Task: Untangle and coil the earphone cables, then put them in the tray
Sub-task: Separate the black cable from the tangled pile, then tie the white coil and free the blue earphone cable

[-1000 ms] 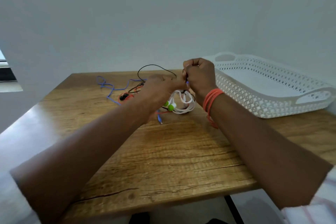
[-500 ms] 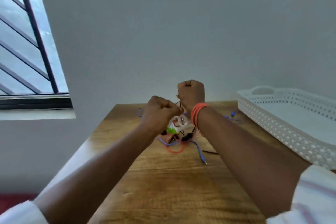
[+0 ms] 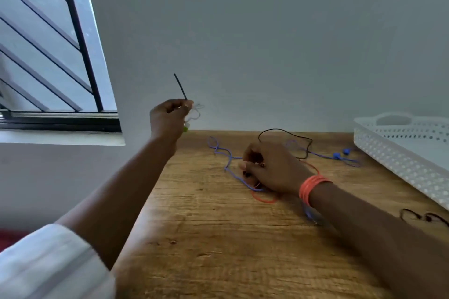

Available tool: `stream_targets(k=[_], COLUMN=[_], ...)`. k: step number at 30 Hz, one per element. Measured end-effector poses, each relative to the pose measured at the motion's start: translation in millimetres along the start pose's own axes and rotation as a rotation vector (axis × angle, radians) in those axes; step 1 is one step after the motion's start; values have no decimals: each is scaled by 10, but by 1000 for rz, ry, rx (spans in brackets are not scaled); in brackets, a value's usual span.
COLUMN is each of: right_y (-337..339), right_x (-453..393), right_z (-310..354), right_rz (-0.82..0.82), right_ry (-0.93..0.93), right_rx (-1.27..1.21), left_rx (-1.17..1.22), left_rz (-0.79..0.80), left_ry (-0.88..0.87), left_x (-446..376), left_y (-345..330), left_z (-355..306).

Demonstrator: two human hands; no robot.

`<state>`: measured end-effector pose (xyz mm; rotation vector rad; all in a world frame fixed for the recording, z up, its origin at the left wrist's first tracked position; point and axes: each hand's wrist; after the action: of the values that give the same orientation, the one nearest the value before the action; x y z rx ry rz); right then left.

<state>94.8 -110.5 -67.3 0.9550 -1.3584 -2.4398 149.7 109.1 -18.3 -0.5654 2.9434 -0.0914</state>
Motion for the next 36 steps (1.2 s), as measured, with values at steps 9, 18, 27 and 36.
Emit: stream_targets(k=[9, 18, 27, 36], right_y=[-9, -2, 371, 533], right_x=[96, 94, 157, 277], right_z=[-28, -80, -398, -677], right_rz=[-31, -94, -387, -215], right_ry=[149, 90, -149, -337], right_rx=[207, 53, 17, -9], left_rx=[-369, -700, -808, -1221], left_rz=[-73, -34, -14, 163], left_ry=[-66, -83, -678, -265], left_x=[-96, -7, 401, 504], left_y=[-10, 5, -287, -1140], left_z=[603, 633, 441, 576])
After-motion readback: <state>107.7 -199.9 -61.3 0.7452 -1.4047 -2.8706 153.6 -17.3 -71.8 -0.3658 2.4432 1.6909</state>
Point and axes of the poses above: each hand's wrist, its own x-axis away from the middle knuckle, its own y-axis out of the back of the hand, z = x × y, and after that the axes turned 12 degrees about y, right-handed
